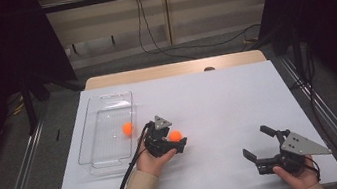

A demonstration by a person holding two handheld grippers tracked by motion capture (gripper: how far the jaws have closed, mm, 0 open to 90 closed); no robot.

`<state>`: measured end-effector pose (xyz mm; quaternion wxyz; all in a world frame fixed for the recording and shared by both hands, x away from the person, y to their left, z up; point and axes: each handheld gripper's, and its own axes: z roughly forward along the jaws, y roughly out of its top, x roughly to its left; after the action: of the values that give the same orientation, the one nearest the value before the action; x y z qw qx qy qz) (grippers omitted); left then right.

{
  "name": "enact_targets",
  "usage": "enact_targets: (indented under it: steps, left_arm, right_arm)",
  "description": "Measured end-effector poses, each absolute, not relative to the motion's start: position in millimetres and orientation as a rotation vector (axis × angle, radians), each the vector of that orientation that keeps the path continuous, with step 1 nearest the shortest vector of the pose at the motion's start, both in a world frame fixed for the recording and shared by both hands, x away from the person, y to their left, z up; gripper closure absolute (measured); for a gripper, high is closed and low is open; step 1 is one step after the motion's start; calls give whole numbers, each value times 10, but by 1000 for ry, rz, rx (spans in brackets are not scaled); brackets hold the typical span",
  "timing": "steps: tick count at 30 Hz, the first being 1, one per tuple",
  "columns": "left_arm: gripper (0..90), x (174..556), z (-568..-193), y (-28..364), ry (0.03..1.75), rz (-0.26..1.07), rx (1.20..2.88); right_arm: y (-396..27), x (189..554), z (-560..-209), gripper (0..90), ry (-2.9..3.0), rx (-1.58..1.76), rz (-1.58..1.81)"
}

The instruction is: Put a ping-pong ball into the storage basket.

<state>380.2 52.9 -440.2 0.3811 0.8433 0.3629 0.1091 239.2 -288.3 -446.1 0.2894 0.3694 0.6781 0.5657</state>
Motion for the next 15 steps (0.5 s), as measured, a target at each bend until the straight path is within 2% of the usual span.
enact_targets:
  steps: [15]
  left_arm:
    - [301,3822,-4449,519,937,253,2162]
  right_arm:
    - [-2885,2396,-4462,38,1812,983,1509]
